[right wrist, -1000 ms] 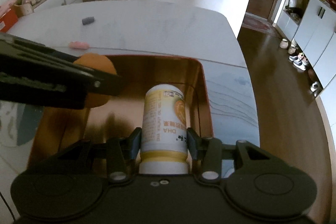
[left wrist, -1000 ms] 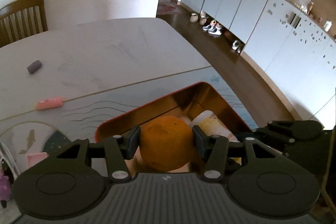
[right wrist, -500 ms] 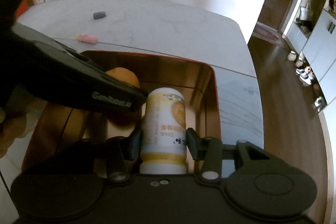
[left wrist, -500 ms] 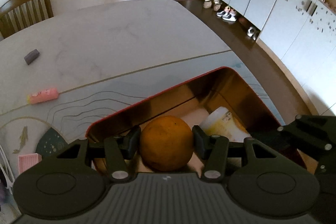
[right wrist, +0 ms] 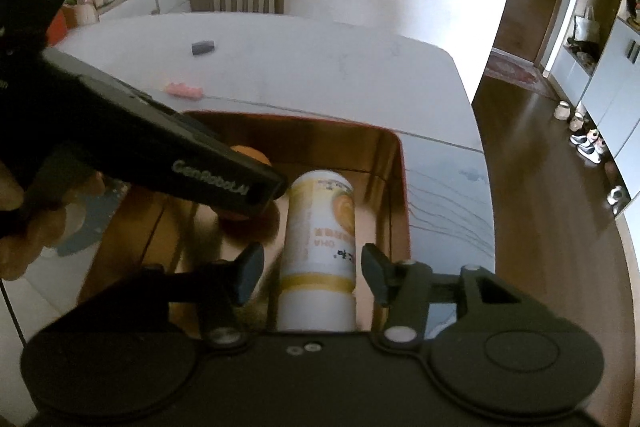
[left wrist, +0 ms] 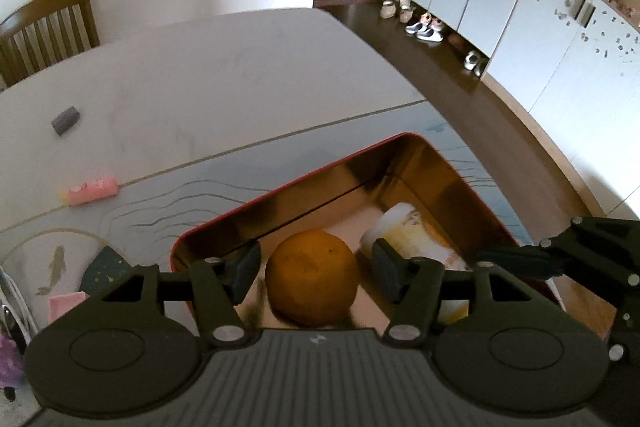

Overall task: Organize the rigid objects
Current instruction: 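Open right gripper to release the bottle while left gripper releases the orange in the box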

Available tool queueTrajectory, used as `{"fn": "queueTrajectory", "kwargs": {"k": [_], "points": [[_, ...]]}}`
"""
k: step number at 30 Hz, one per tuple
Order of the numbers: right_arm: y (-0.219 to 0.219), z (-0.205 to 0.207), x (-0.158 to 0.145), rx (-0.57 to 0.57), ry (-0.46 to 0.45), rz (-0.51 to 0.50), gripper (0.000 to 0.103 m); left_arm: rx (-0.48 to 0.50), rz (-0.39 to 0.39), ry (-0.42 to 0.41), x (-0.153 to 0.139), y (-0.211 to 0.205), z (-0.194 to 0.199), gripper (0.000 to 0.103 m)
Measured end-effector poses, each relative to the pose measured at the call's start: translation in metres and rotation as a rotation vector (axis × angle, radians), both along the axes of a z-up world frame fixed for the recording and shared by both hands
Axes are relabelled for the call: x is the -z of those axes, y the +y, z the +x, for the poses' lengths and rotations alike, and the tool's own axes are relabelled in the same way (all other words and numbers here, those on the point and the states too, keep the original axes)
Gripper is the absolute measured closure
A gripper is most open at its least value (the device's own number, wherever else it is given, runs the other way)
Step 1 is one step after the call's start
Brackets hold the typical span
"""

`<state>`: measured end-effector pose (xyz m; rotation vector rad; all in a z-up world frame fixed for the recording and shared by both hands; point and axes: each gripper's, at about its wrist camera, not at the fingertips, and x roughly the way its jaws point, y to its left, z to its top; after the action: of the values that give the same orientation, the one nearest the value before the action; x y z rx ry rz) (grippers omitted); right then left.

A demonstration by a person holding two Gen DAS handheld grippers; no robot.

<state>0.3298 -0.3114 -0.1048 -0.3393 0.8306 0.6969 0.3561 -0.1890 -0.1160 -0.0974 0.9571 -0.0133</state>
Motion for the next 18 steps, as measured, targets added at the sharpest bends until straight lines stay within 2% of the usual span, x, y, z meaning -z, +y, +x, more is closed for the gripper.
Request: {"fn": "queueTrajectory", "kwargs": {"k": [8, 13, 15, 18], "points": [[-0.015, -0.012, -0.026, 0.033, 0.009, 0.089, 0.041, -0.014, 0.0, -0.074, -0.03, 0.006, -0.036, 0.042], [-0.012, -0.02, -0.035, 0.046, 0.011, 0.125, 0.039, -0.042, -0.009, -0.114, -0.049, 0.019, -0.065, 0.042], [-0.01, -0.024, -0.039, 0.051, 0.009, 0.139, 0.035, -0.05, -0.009, -0.127, -0.057, 0.025, -0.074, 0.042], [-0.006, -0.033, -0.045, 0.057, 0.014, 0.167, 0.031, -0.068, -0.023, -0.15, -0.066, 0.038, -0.092, 0.037]]}}
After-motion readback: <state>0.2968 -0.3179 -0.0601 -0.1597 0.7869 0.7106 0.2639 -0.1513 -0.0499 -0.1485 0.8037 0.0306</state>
